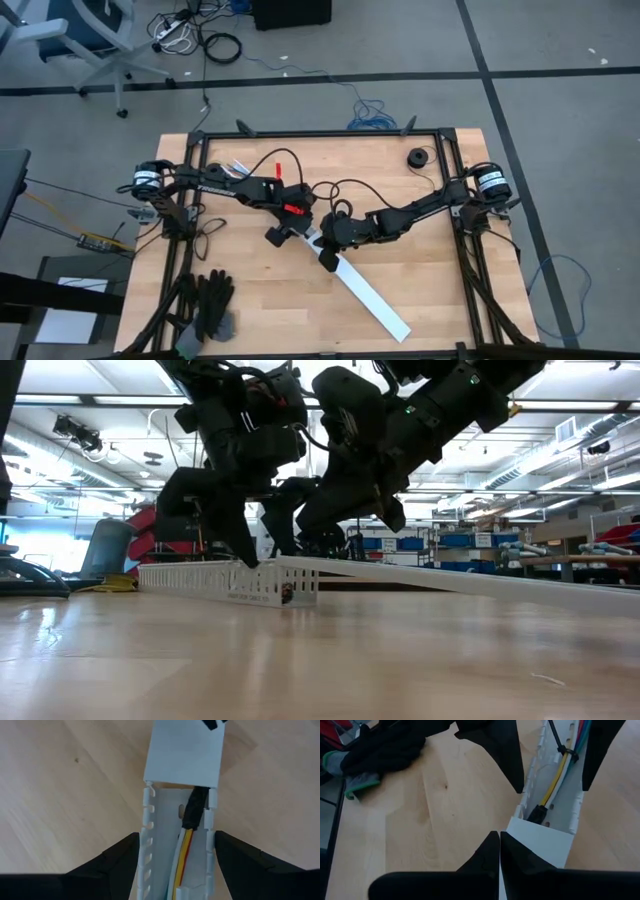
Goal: Ziptie cables
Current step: Close the white cable duct
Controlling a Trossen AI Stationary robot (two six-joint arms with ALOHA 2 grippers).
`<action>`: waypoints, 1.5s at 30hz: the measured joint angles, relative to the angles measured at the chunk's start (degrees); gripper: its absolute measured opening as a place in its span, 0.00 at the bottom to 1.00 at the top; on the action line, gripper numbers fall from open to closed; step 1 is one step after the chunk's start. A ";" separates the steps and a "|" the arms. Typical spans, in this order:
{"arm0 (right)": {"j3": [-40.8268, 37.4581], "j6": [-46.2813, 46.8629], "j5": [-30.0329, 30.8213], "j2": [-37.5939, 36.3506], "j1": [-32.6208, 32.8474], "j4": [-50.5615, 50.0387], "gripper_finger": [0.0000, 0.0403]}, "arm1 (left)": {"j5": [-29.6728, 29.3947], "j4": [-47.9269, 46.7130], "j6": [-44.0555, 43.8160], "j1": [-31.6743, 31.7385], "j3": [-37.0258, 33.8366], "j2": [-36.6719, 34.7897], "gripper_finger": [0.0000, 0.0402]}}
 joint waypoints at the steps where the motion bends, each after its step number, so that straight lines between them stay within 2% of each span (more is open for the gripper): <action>1: 0.00 0.00 0.00 0.00 0.00 0.00 0.00 | -0.19 0.00 0.00 0.00 0.00 0.00 0.58; 38: 0.00 -0.48 0.74 -0.05 0.00 0.33 0.00 | 0.44 0.22 -0.15 0.04 0.00 0.98 0.54; 45: -0.02 -0.05 -0.62 -0.07 -0.32 -1.51 0.00 | 0.41 0.27 -0.15 0.04 0.00 1.02 0.54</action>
